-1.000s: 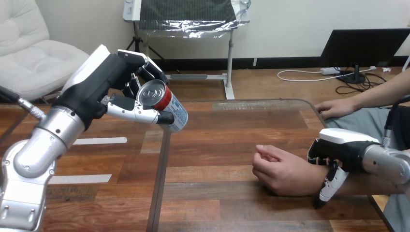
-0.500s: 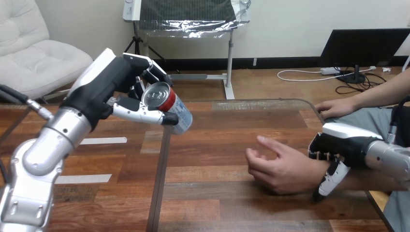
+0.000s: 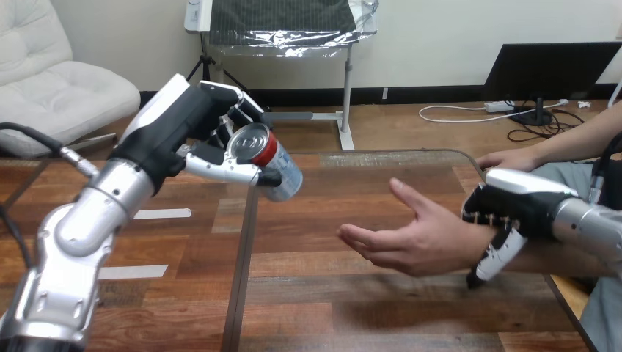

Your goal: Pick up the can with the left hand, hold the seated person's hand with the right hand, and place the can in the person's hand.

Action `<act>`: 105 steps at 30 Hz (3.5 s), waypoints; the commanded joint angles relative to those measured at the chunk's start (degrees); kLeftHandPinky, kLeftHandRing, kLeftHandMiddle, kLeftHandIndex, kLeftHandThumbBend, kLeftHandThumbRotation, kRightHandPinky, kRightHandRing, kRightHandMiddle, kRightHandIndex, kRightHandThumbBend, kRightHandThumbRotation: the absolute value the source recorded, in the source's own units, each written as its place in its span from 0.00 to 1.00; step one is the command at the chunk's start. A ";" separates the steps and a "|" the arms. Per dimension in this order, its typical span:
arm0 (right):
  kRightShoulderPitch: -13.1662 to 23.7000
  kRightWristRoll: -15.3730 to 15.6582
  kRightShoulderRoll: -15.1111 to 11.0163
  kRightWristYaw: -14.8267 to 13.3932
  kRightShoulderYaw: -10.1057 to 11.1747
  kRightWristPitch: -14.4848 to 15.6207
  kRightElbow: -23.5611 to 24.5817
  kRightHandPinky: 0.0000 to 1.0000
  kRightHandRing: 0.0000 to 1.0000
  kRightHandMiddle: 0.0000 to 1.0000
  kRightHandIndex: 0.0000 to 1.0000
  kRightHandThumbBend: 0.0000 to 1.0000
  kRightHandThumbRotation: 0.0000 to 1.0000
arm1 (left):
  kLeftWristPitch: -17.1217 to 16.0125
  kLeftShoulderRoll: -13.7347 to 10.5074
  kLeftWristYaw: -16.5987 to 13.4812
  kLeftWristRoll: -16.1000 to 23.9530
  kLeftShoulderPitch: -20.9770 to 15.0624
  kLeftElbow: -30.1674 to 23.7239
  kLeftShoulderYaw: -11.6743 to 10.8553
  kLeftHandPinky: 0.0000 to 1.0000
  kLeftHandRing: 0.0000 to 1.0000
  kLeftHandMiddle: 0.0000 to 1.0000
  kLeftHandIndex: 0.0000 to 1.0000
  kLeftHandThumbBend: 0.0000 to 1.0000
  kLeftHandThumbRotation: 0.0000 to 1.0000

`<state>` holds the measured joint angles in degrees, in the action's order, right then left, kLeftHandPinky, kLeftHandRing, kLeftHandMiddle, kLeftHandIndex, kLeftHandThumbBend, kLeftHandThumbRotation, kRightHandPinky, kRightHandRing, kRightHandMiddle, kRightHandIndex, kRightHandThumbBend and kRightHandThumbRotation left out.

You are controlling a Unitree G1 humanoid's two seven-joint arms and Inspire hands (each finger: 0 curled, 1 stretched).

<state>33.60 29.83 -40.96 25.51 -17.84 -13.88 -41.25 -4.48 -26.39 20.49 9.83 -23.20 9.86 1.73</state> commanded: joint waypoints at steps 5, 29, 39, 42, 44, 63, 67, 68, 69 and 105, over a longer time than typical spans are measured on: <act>4.85 -0.88 -0.52 0.42 1.84 1.89 3.10 0.26 0.31 0.37 0.40 0.85 0.01 | -3.03 1.96 -2.36 1.07 -8.20 7.34 1.26 0.26 0.31 0.36 0.41 0.64 0.00; 7.36 -1.01 1.99 0.90 0.90 2.04 4.62 0.30 0.34 0.40 0.40 0.86 0.03 | -10.67 6.86 -6.42 5.24 -18.63 28.02 5.56 0.26 0.32 0.39 0.44 0.67 0.00; 8.39 -1.04 3.37 0.96 0.64 1.97 4.83 0.31 0.36 0.43 0.40 0.86 0.05 | -10.26 10.03 -6.74 4.44 -21.85 33.57 5.83 0.26 0.33 0.40 0.44 0.66 0.00; 8.54 -1.11 3.89 0.79 0.64 1.82 4.99 0.29 0.34 0.41 0.38 0.86 0.05 | -11.03 10.83 -7.11 4.63 -22.74 35.43 6.00 0.26 0.32 0.40 0.44 0.66 0.00; 8.65 -1.11 4.16 0.73 0.63 1.59 5.01 0.28 0.33 0.40 0.38 0.87 0.04 | -11.94 11.24 -7.36 4.70 -23.23 36.65 6.05 0.27 0.33 0.39 0.44 0.66 0.00; 8.99 -1.15 7.00 1.43 0.46 3.83 7.93 0.24 0.29 0.35 0.37 0.86 0.03 | -14.51 16.54 -9.40 6.10 -28.52 46.18 6.97 0.30 0.35 0.40 0.44 0.64 0.00; 9.06 -0.90 7.48 1.29 0.38 4.34 8.14 0.24 0.29 0.35 0.36 0.86 0.03 | -14.44 17.16 -9.64 6.91 -29.66 47.38 7.53 0.31 0.36 0.41 0.44 0.64 0.00; 9.07 -0.84 7.55 1.24 0.35 4.37 8.15 0.24 0.29 0.35 0.36 0.86 0.03 | -14.44 17.24 -9.65 7.05 -29.85 47.60 7.61 0.31 0.36 0.41 0.44 0.64 0.00; 9.11 -0.84 7.68 1.07 0.33 4.17 8.04 0.24 0.29 0.35 0.36 0.86 0.03 | -14.43 17.54 -9.81 7.18 -30.24 48.03 7.70 0.31 0.36 0.41 0.44 0.64 0.00; 7.53 0.54 8.72 0.20 0.96 3.76 10.22 0.24 0.29 0.35 0.36 0.90 0.05 | -15.27 22.60 -9.82 6.23 -35.36 50.63 7.45 0.30 0.35 0.39 0.41 0.67 0.00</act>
<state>37.21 32.38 -33.80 26.80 -18.11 -8.91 -33.89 -17.08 -8.29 11.24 17.57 -48.89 61.86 9.03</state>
